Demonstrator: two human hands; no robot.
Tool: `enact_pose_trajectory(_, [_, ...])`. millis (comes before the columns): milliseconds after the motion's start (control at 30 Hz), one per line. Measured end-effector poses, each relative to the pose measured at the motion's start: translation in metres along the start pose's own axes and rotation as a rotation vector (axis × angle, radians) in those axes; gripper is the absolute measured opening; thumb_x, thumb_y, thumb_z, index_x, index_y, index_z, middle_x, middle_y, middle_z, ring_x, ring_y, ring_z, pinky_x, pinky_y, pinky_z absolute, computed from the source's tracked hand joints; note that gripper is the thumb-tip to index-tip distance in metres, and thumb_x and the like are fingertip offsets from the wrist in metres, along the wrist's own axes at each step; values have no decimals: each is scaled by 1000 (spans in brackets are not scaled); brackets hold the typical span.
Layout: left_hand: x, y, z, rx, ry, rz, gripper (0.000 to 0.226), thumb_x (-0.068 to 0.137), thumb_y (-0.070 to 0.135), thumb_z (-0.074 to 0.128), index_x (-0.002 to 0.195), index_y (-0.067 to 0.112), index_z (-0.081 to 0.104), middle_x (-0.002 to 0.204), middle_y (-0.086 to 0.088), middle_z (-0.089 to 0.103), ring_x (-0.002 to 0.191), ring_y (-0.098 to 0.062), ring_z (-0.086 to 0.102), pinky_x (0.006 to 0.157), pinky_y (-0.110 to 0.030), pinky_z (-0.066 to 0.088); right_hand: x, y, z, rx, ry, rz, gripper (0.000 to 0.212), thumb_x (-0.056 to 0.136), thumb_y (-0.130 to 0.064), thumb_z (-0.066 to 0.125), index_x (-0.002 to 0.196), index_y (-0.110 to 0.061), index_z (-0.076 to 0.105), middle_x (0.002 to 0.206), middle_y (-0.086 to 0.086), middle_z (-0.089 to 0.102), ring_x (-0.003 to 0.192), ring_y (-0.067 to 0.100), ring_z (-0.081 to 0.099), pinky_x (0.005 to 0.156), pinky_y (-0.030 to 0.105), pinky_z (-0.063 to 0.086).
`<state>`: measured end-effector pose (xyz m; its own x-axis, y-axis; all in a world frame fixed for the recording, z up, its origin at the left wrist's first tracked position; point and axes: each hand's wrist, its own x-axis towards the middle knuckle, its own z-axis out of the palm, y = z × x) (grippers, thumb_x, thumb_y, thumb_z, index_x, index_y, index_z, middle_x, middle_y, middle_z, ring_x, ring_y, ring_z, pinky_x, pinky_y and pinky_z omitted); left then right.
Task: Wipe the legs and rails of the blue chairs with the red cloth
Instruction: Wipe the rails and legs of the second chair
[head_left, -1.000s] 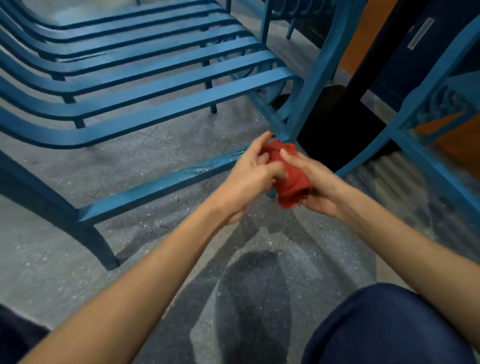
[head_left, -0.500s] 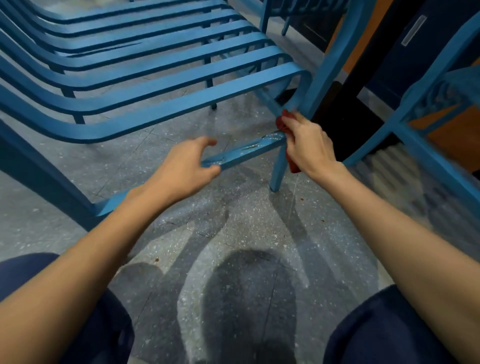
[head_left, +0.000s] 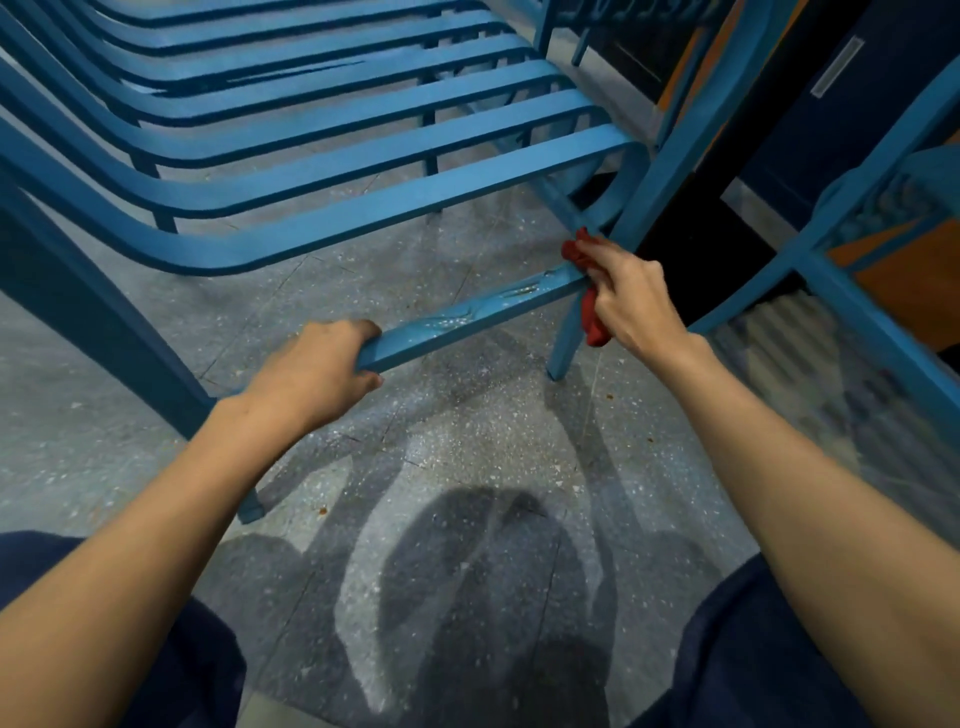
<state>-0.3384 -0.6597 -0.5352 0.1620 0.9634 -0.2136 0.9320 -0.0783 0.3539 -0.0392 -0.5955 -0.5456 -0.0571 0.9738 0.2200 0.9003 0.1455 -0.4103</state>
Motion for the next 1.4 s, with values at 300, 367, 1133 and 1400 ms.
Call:
enact_pose_trajectory(300, [-1,-5,13,-27,107,22,35,89,20,61,123,15,57,107,-17,66,95,-37,60,86,-46,50,-9,-17,3,115,-61,9,33,100,-16,47,130,-14,60,141,3,53,136,15,42,112,12,18])
enact_pose_trajectory(367, [-2,-4,14,9,134,21,35,90,21,59,124,16,57,106,-17,66,95,-37,59,85,-45,49,-15,-14,-2,92,-76,-50,34,98,-12,50,130,-16,61,139,3,54,134,13,44,112,13,21])
enact_pose_trajectory(1133, [-3,-10,10,31,168,71,37,90,33,58,127,26,56,104,-9,67,94,-32,60,77,-41,46,-7,-26,-6,-23,-68,76,45,97,-10,46,142,-18,46,133,13,59,125,29,52,105,21,32])
enact_pose_trajectory(1400, [2,-10,10,17,160,52,34,89,33,60,122,26,59,99,-7,67,92,-31,59,70,-34,37,-8,-39,18,183,87,250,32,97,-8,44,120,-12,66,116,9,69,112,23,59,93,10,33])
